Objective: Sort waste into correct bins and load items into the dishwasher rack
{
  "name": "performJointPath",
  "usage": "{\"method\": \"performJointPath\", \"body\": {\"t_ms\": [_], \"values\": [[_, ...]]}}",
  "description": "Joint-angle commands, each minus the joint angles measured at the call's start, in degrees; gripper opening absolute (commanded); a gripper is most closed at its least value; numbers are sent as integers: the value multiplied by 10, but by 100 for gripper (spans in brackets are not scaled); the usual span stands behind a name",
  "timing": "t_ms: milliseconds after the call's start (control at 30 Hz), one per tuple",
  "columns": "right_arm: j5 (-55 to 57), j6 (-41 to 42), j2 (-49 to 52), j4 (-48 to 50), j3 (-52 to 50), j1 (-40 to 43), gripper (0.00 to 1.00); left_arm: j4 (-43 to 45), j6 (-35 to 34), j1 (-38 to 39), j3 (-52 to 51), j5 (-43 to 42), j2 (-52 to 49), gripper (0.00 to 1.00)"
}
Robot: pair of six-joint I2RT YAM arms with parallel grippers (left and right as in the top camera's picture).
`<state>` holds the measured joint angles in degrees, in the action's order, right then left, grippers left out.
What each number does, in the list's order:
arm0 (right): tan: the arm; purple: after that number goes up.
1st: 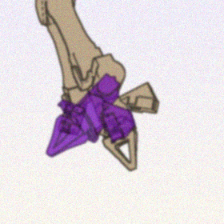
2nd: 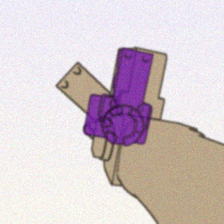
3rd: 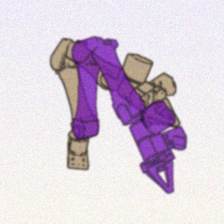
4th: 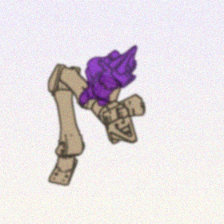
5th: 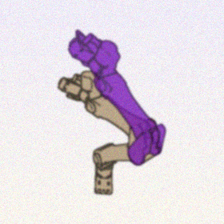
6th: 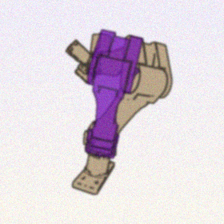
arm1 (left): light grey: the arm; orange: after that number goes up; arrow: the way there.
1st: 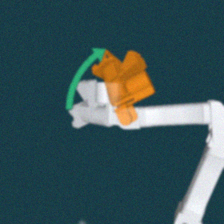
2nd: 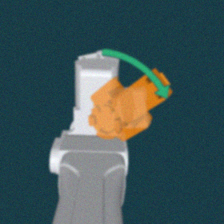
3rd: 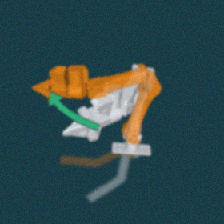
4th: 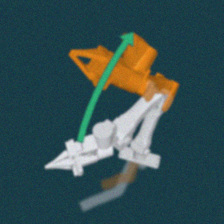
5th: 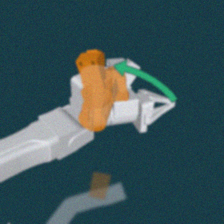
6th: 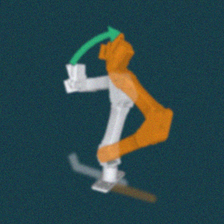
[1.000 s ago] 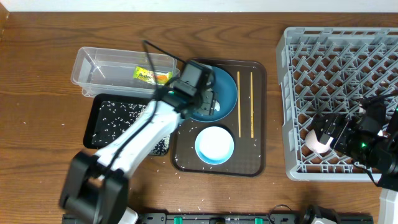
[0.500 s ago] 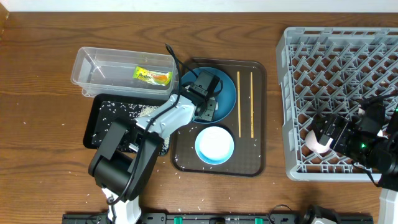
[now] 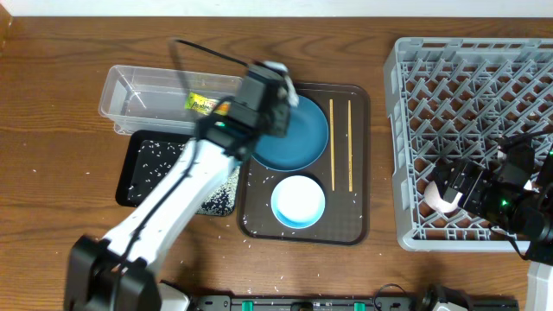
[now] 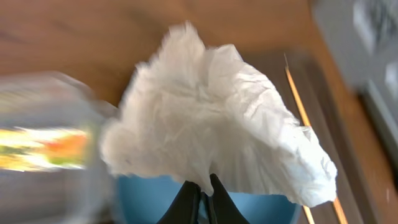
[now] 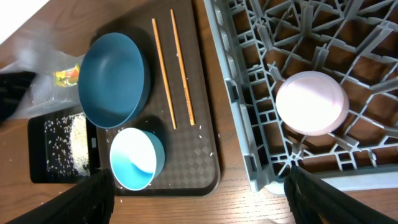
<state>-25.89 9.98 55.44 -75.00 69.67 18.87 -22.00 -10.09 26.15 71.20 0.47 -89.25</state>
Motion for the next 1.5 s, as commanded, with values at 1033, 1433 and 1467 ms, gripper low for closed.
{"method": "performJointPath", "body": {"t_ms": [1033,1433,1467], "values": [[-21,-50,0,-2,-1,-13,83,-209,4,-140,17,-92,201,73],[-37,-60,0,9,-1,-118,82,-303,27,-139,17,-149,275,74],[-37,-60,0,12,-1,-128,82,-309,26,-139,17,-148,275,74]]}}
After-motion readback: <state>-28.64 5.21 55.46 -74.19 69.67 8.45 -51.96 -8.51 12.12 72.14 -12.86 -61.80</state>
